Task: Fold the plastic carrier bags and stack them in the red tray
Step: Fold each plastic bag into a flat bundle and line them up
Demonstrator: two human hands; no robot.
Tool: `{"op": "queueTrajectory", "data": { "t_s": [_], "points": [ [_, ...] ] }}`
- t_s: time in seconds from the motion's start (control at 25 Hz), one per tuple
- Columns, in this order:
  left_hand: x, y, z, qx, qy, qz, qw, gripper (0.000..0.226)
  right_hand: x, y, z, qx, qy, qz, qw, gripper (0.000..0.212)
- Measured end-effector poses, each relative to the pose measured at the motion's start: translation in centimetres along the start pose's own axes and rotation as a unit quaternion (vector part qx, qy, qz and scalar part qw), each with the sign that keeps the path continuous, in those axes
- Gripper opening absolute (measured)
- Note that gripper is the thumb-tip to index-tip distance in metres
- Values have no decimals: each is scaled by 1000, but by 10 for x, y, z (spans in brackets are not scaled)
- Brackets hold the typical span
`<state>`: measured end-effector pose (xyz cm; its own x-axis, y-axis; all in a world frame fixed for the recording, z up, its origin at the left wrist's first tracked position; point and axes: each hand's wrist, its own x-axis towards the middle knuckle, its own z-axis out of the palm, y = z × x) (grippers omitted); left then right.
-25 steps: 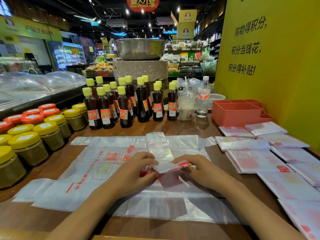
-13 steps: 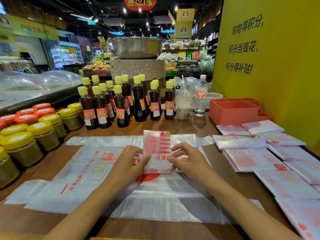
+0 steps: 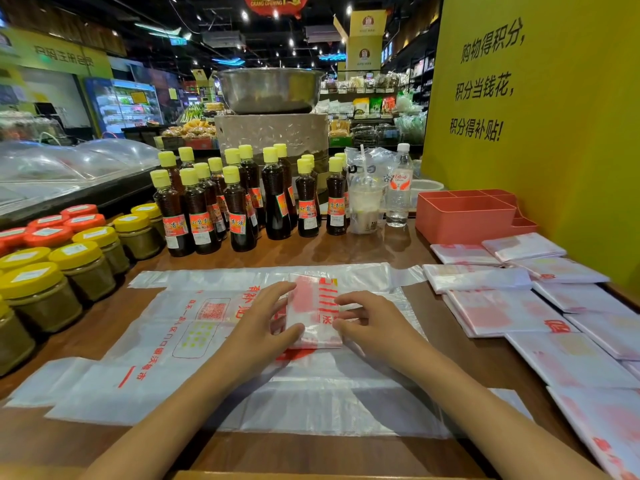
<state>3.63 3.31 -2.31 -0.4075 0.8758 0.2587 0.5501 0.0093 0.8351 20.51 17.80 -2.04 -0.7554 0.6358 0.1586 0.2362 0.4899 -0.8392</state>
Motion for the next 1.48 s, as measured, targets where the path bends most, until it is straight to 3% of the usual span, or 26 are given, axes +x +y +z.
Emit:
{"op": "queueTrajectory", "data": {
  "t_s": [0.24,0.36,0.6,0.84,1.16,1.48],
  "points": [
    [-3,-2,-3,255,-32,-7,966,60,-2,-1,1,-70,-15,-47,996,44],
    [-6,2,-4,233,-68,-21,970,67,-2,-2,1,-93,-24,-63,993,43],
    [-8,9,-1,212,-107,24,971,59,-4,-5,1,-128,-21,-68,989,41],
    [-9,6,2,302,-178,23,936,81,-9,-2,7,-248,-86,-24,965,64],
    [-7,3,7,428,-226,51,874,83,-12,4,10,-362,-153,-50,918,63],
    [-10,1,4,455,-240,46,857,84,-11,2,8,-402,-179,-49,897,63]
  ]
}}
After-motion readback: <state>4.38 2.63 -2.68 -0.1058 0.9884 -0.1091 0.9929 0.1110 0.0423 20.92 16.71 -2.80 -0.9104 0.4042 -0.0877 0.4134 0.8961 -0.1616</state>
